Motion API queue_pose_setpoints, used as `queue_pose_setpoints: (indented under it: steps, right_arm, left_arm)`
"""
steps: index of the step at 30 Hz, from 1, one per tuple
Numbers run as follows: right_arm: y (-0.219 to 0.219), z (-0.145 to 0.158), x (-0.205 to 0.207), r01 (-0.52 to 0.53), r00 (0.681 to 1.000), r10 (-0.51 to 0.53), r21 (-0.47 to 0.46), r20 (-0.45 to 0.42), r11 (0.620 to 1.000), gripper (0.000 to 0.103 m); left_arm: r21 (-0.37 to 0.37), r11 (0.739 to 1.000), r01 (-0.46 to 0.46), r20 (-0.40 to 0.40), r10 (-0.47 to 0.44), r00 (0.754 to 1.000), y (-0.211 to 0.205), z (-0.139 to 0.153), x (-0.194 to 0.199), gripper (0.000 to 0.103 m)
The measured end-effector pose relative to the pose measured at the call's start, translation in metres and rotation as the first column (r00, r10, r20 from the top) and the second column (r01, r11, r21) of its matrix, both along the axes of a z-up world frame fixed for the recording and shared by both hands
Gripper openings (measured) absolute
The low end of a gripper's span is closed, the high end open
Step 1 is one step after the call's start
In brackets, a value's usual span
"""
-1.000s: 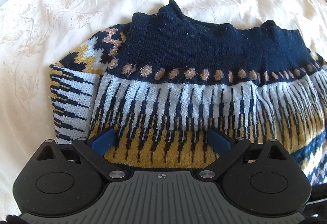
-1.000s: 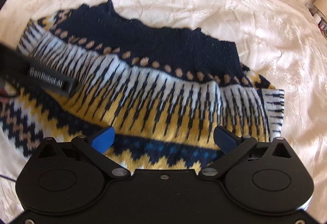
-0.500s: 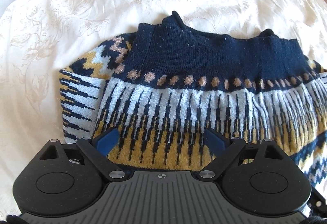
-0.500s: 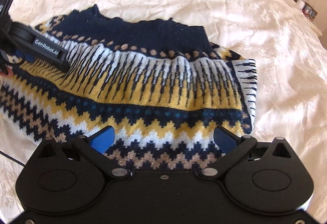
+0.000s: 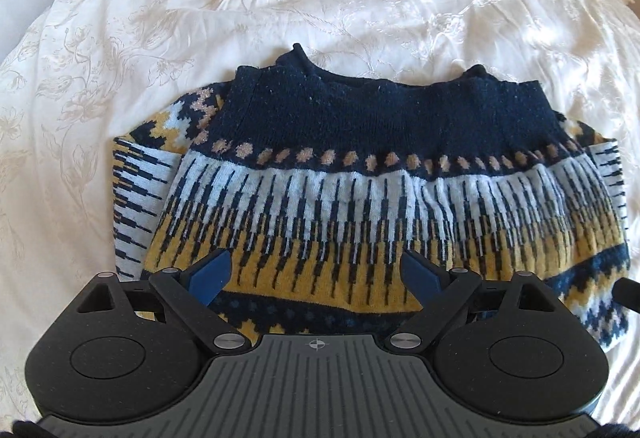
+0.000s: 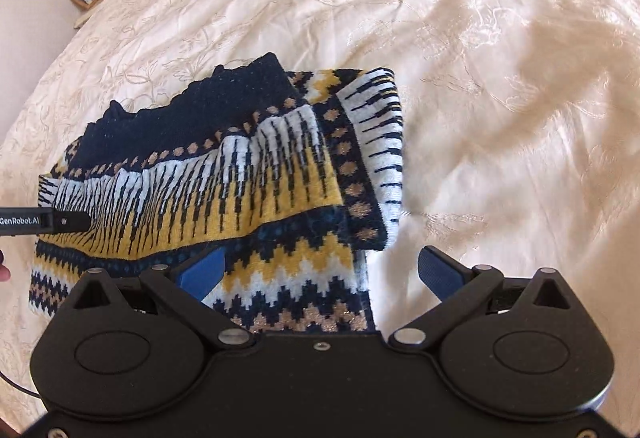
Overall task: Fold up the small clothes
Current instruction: 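Grasp the side edge of the folded sweater with the right gripper, then fold the held side over the middle and open the right gripper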
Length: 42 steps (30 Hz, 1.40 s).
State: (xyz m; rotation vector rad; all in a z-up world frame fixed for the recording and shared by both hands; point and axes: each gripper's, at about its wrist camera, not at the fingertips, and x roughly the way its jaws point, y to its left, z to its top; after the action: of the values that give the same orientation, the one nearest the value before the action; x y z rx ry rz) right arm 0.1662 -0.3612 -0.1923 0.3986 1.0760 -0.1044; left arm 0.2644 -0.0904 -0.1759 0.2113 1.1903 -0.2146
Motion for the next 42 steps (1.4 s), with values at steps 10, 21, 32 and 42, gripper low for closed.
queue_pose_setpoints:
  steps: [10,21,32,42]
  right_arm:
    - [-0.035,-0.038,0.021,-0.022,0.998,0.035,0.223,-0.054,0.974,0.102]
    - [-0.054,-0.063,0.041,-0.047,0.999,0.037,0.471,0.031,0.881,0.103]
    - [-0.059,-0.063,0.037,-0.094,0.993,0.043,0.507,0.112,0.857,0.091]
    - [-0.042,-0.051,0.047,-0.087,0.995,0.057,0.481,0.076,0.872,0.044]
  left_arm:
    - [0.087,0.995,-0.043,-0.069,0.049,0.996,-0.009,-0.036,0.016,0.094]
    - [0.117,0.991,-0.059,-0.074,0.067,0.995,-0.009,-0.048,0.023,0.103]
    - [0.122,0.99,-0.065,-0.074,0.075,0.994,-0.006,-0.05,0.024,0.103]
    - [0.108,0.992,-0.063,-0.07,0.071,0.995,-0.012,-0.046,0.02,0.103]
